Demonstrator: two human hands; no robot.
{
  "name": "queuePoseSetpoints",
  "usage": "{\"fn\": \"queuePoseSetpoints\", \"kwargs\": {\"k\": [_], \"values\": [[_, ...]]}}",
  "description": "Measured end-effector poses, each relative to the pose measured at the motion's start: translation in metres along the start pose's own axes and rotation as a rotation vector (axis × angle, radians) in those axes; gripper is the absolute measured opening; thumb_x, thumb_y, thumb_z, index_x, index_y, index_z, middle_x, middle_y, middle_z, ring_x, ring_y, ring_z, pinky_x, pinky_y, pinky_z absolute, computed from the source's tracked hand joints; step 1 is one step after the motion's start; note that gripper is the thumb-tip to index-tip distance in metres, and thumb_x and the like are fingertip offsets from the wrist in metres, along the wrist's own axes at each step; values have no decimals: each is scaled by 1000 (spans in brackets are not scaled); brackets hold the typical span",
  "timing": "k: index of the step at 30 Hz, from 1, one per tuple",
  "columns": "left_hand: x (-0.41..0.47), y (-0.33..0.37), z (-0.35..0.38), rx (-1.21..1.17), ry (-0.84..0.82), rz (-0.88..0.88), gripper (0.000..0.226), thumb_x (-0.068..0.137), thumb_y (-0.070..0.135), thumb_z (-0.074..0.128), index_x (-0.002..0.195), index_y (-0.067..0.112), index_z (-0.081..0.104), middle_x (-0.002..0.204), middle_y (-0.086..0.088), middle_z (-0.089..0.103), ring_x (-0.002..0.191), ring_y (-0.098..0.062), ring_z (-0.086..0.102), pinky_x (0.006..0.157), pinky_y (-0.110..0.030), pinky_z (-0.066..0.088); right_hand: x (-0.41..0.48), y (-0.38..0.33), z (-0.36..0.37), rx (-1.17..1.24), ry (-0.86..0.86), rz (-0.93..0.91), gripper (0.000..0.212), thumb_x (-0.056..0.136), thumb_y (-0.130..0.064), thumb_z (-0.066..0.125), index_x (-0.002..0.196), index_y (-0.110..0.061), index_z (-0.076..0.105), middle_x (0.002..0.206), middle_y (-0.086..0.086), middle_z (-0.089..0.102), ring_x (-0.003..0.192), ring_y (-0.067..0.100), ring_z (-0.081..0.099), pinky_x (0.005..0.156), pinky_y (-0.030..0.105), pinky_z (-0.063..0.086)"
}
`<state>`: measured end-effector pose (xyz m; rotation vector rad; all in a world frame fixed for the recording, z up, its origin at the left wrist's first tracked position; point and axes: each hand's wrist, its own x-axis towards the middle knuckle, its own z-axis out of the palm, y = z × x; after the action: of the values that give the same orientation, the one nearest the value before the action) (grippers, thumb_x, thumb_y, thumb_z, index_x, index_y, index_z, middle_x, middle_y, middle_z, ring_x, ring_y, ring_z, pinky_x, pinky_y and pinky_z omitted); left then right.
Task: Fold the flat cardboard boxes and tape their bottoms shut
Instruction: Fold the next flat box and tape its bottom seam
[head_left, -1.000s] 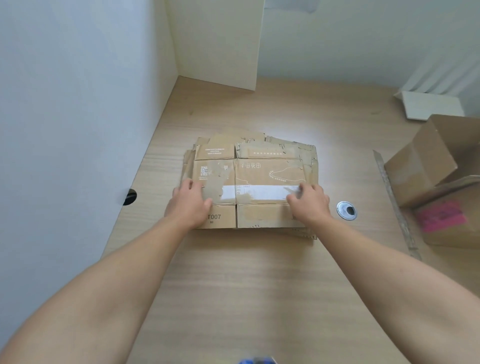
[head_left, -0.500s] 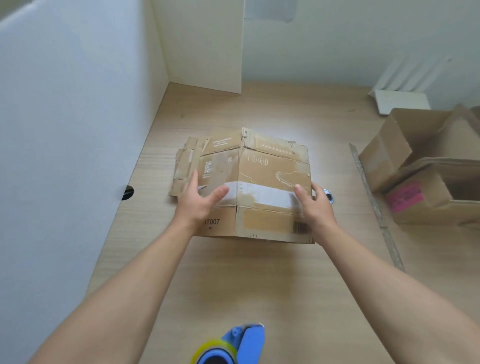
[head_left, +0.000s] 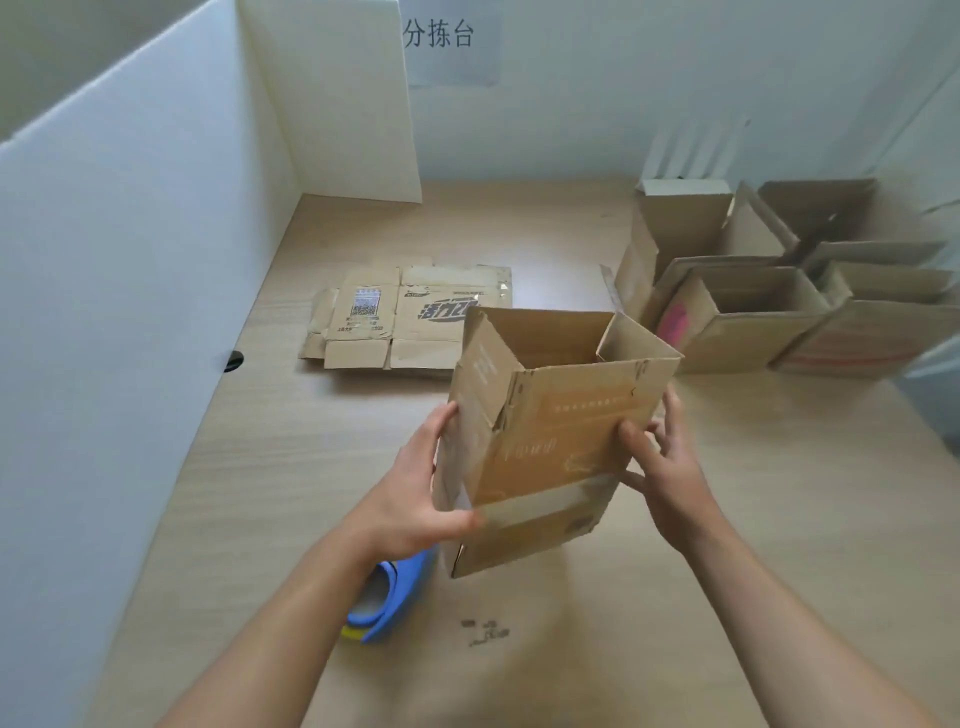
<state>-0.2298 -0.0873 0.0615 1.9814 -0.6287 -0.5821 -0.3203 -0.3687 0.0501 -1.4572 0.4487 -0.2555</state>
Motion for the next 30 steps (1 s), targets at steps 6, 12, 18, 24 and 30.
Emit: {"fn": "queuePoseSetpoints", "kwargs": {"k": [6, 12, 18, 24, 30], "values": [[-62, 8, 70, -46, 88, 61, 92, 74, 27, 77, 144, 51, 21, 148, 20, 38, 141, 0, 34, 100, -28, 48, -82, 22, -57, -154, -95, -90, 76, 76, -51, 72, 145, -44, 39, 140, -13, 53, 123, 21, 58, 102, 55, 48], [-110, 5, 116, -57, 276, -19, 81, 66, 48, 76, 132, 65, 33, 132, 34, 45, 127, 6, 45, 88, -9, 46, -134, 42, -73, -172, -157, -112, 75, 72, -55, 77, 136, -52, 38, 138, -13, 55, 131, 12, 51, 94, 32, 53], [-136, 4, 136, -118, 299, -64, 78, 63, 53, 80, 132, 52, 44, 137, 17, 53, 132, 1, 45, 95, -30, 50, -150, 44, -84, -415, -280, -229, 66, 72, -72, 68, 133, -64, 42, 143, -32, 35, 133, -5, 40, 94, 23, 52], [-133, 18, 135, -166, 339, -118, 55, 80, 47, 76, 130, 39, 55, 135, 21, 54, 124, -1, 50, 84, -6, 45, -141, 43, -81, -364, -259, -208, 32, 83, -49, 63, 115, -46, 65, 134, -18, 41, 119, -8, 48, 85, 19, 52], [-116, 26, 137, -130, 485, -218, 82, 86, 32, 74, 151, 39, 25, 131, 18, 51, 121, -7, 52, 96, -27, 44, -132, 42, -78, -392, -180, -139, 46, 92, -39, 66, 132, -50, 46, 125, -21, 49, 108, -10, 52, 75, 8, 47]]}}
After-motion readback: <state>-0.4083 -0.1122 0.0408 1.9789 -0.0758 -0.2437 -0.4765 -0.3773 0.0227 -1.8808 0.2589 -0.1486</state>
